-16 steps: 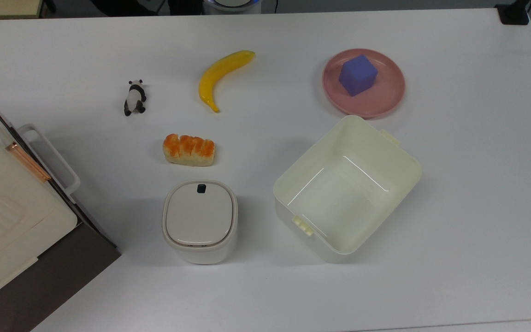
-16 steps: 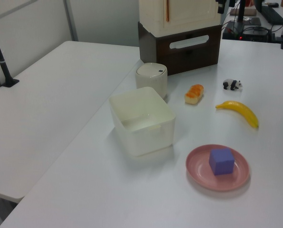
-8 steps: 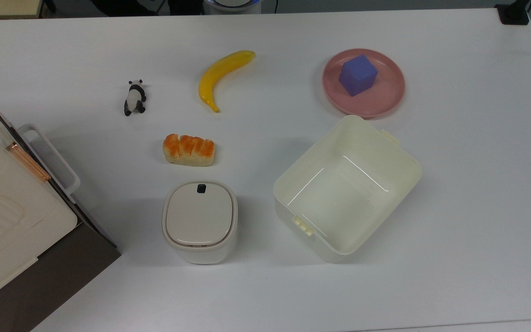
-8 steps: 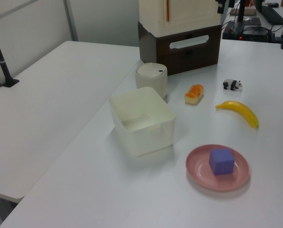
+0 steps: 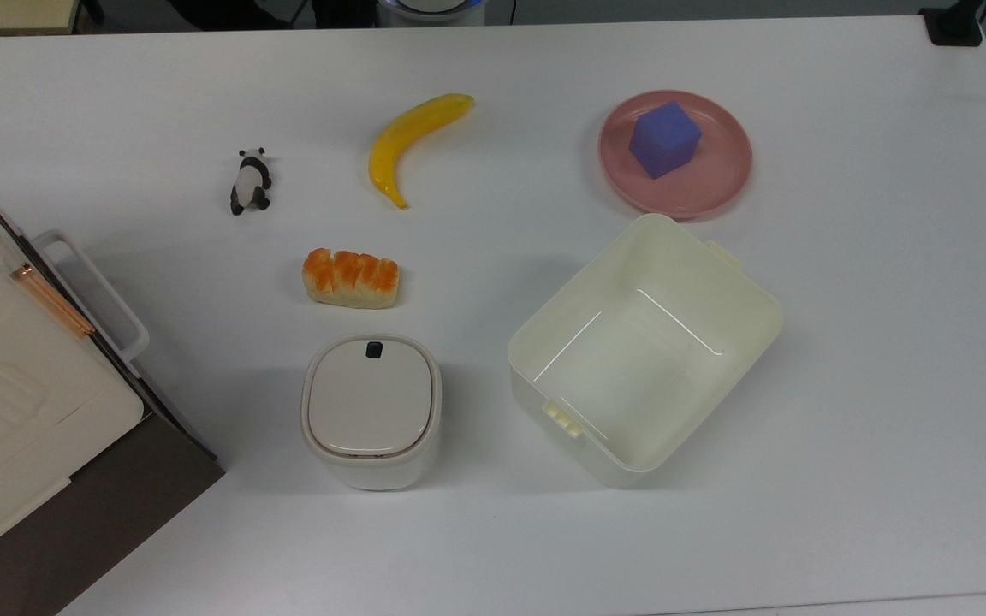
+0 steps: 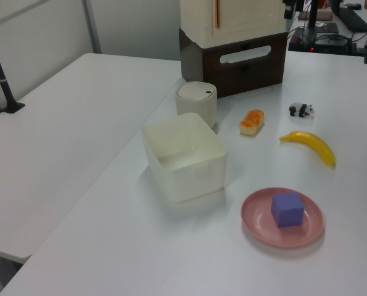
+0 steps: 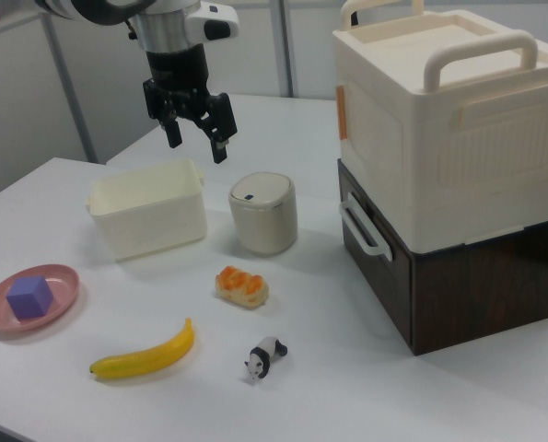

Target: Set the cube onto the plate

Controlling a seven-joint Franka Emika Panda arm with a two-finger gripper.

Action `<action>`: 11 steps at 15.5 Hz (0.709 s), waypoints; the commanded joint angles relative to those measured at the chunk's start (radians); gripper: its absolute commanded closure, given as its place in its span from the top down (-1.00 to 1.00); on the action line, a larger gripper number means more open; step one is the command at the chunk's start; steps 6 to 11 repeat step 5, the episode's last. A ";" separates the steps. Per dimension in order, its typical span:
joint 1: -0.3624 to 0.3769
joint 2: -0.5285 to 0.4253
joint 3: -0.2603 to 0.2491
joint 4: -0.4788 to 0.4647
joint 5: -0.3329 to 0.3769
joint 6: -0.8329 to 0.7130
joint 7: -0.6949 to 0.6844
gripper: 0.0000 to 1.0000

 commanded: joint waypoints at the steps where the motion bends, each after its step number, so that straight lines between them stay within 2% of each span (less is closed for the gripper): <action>1: -0.009 -0.029 -0.003 -0.031 0.038 -0.010 -0.045 1.00; 11: -0.003 -0.027 0.002 -0.031 0.038 -0.010 -0.016 1.00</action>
